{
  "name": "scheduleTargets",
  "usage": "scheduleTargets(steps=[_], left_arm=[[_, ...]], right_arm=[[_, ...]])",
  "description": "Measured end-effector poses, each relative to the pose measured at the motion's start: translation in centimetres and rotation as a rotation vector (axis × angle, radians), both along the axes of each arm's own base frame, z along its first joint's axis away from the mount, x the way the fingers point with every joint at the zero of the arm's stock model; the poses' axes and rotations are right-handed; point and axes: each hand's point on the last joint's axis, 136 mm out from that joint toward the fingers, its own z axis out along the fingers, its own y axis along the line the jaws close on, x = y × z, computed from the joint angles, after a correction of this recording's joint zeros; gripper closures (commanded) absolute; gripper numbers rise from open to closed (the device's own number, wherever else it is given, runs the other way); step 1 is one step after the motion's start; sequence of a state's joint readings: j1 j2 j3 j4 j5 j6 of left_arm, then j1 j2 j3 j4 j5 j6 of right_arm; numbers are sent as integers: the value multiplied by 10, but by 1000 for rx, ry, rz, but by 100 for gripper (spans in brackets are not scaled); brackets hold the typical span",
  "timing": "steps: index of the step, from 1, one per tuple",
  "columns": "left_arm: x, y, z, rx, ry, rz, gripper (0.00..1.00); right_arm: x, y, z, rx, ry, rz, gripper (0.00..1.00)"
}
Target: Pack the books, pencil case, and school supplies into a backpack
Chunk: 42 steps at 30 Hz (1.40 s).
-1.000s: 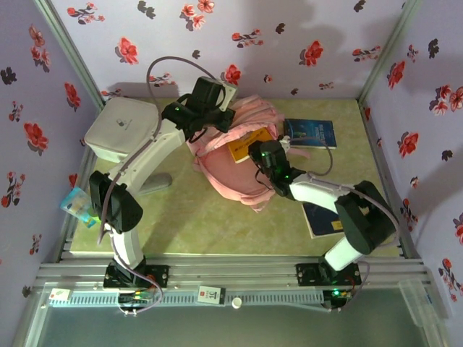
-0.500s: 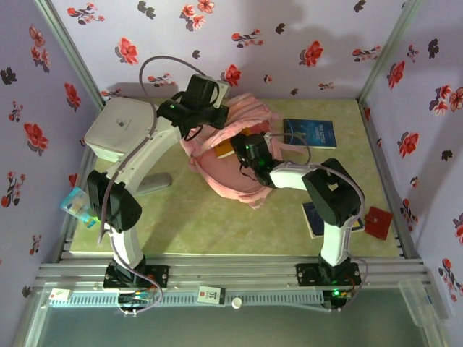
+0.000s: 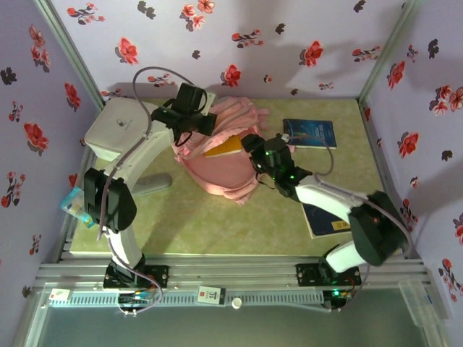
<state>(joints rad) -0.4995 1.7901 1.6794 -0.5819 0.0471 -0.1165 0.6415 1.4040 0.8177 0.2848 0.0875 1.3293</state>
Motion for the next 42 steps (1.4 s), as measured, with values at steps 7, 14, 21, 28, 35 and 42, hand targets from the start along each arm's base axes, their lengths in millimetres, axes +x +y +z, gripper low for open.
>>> scheduleTargets(steps=[7, 14, 21, 28, 35, 42], left_arm=[[-30, 17, -20, -49, 64, 2, 34], [-58, 36, -20, -128, 83, 72, 12], [-57, 65, 0, -131, 13, 163, 0], [-57, 83, 24, -113, -77, 222, 0], [-58, 89, 27, -110, -94, 238, 0], [-61, 82, 26, -126, -78, 200, 0]], right_arm=[[-36, -74, -18, -348, 91, -102, 16], [-50, -157, -50, -625, 253, -207, 15], [-71, -221, -90, -743, 417, -298, 12], [-86, -269, -132, -733, 597, -342, 12], [-86, -266, -170, -701, 704, -249, 14], [-70, -256, -170, -668, 648, -210, 18]])
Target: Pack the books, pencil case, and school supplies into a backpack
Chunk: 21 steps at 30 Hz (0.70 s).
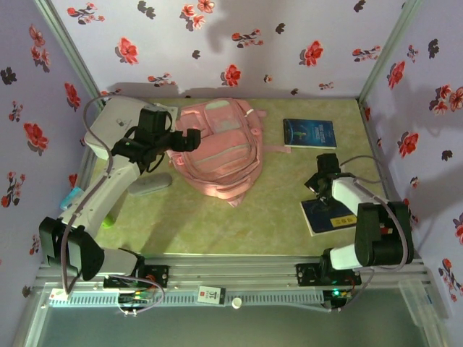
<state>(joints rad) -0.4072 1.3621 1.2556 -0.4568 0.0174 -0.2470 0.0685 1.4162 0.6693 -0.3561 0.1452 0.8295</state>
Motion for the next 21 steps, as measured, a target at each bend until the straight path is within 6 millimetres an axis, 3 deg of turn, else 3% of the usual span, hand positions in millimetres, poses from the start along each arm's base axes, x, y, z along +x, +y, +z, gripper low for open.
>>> scheduleTargets(steps=[4, 9, 14, 18, 21], left_arm=[[-1, -8, -6, -18, 26, -39, 0], [-2, -27, -22, -38, 82, -97, 0], [-7, -60, -38, -69, 148, -174, 0], [-17, -97, -44, -86, 185, -255, 0], [-24, -124, -42, -106, 202, -302, 0]], right_arm=[[26, 22, 5, 65, -95, 62, 18], [56, 81, 12, 164, -191, 220, 21], [66, 126, 18, 269, -238, 324, 23], [56, 129, 23, 266, -210, 339, 23], [45, 111, 43, 194, -212, 308, 23]])
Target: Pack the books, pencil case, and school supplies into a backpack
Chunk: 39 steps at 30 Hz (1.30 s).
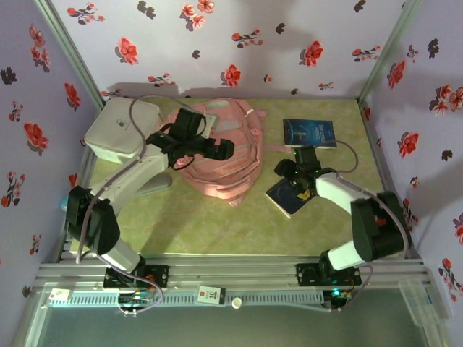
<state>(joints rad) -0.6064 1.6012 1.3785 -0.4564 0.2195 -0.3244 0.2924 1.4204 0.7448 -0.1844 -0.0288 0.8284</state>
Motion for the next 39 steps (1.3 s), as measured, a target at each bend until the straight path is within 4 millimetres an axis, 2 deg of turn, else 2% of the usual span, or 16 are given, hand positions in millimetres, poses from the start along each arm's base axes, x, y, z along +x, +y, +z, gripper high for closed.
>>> scheduleTargets(steps=[4, 7, 11, 15, 18, 25, 33, 36, 39], left_arm=[[-11, -36, -3, -25, 34, -60, 0], [-22, -68, -16, -35, 73, -117, 1], [-41, -110, -43, -19, 128, -208, 3], [-55, -144, -67, 6, 161, -274, 13], [-60, -162, -82, 34, 168, -306, 24], [-62, -183, -129, 141, 196, -337, 42], [-66, -184, -174, 261, 209, -354, 52], [-68, -185, -186, 298, 199, -360, 54], [-66, -187, -184, 309, 174, -362, 55]], right_arm=[[-7, -29, 33, -66, -63, -83, 23], [-17, -51, 37, -105, -59, -146, 24], [-43, -71, 10, -151, 34, -194, 25], [-65, -79, -17, -153, 115, -213, 31], [-72, -80, -28, -126, 135, -232, 36], [-68, -73, -38, -72, 135, -240, 49], [-64, -70, -41, -51, 134, -237, 51], [-63, -69, -40, -46, 128, -236, 52], [-61, -68, -39, -40, 122, -233, 52]])
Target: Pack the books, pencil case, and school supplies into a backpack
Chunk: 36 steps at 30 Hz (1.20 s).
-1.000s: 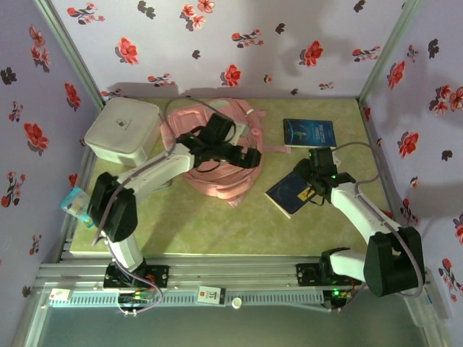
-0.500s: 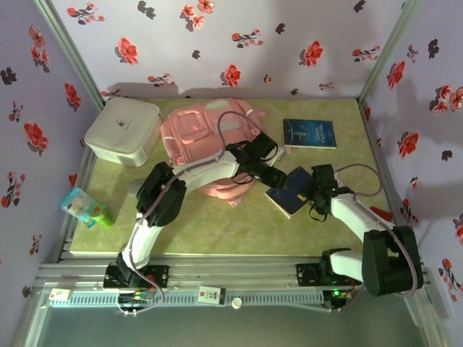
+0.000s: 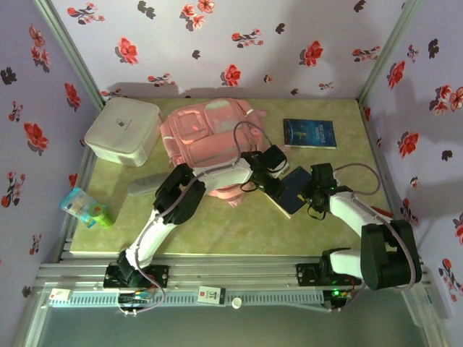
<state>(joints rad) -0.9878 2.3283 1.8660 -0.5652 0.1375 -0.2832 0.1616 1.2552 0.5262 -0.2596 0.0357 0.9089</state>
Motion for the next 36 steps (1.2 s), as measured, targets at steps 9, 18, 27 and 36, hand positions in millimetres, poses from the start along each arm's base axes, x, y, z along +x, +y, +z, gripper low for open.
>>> scheduleTargets(steps=[9, 18, 27, 36], left_arm=[[0, 1, -5, 32, -23, -10, 57], [-1, 1, -6, 41, -35, -36, 61], [-1, 1, -6, 45, -40, -48, 62], [-1, 1, -6, 45, -41, -48, 63]], right_arm=[[-1, 4, -4, 20, 16, 13, 53], [-3, 11, -3, 53, 36, 49, 58], [5, 15, 25, 67, -35, 79, 66], [2, 14, 24, 50, -24, 92, 84]])
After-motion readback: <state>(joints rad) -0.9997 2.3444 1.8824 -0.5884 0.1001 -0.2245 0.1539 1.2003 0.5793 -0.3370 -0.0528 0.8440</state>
